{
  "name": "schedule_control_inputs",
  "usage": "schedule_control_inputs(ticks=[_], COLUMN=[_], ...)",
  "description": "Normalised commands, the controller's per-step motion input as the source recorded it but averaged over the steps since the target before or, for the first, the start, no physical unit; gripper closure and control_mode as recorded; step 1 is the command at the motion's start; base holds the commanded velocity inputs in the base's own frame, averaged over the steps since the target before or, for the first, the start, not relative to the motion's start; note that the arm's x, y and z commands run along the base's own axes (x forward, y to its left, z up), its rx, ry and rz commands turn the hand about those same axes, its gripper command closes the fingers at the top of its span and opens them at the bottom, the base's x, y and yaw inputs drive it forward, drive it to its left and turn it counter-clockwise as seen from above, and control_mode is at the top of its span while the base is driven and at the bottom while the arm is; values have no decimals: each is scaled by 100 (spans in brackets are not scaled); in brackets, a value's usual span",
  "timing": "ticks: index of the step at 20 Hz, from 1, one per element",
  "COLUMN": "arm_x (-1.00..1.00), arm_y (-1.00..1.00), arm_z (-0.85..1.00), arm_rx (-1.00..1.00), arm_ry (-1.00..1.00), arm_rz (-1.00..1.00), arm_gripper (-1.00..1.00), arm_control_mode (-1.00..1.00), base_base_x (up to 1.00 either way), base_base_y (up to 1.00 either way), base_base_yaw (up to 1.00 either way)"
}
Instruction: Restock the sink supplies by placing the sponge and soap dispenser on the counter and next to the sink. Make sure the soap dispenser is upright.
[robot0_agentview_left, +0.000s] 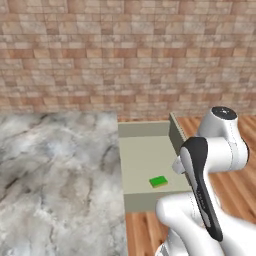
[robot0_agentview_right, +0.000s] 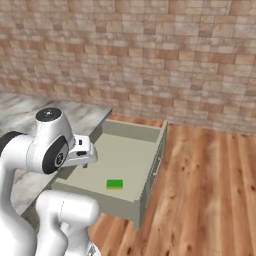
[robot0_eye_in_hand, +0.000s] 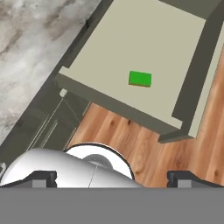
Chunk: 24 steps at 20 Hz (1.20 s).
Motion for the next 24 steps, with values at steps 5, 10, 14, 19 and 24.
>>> schedule_control_inputs(ticks=[5,10,14,19,24], arm_x=[0,0,7,48,54], arm_y=[0,0,0,0,0], arm_z=[0,0,0,-20,-37], arm_rx=[0,0,0,0,4], arm_ry=[0,0,0,0,0], arm_rz=[0,0,-4,-39,-56], arm_gripper=[-100,-100,-100,-100,-100], arm_control_mode=[100,100,-100,-100,-100], base_base_x=[-49,-16,6,0,0], base_base_y=[0,1,0,0,0], base_base_yaw=[-1,-4,-8,0,0])
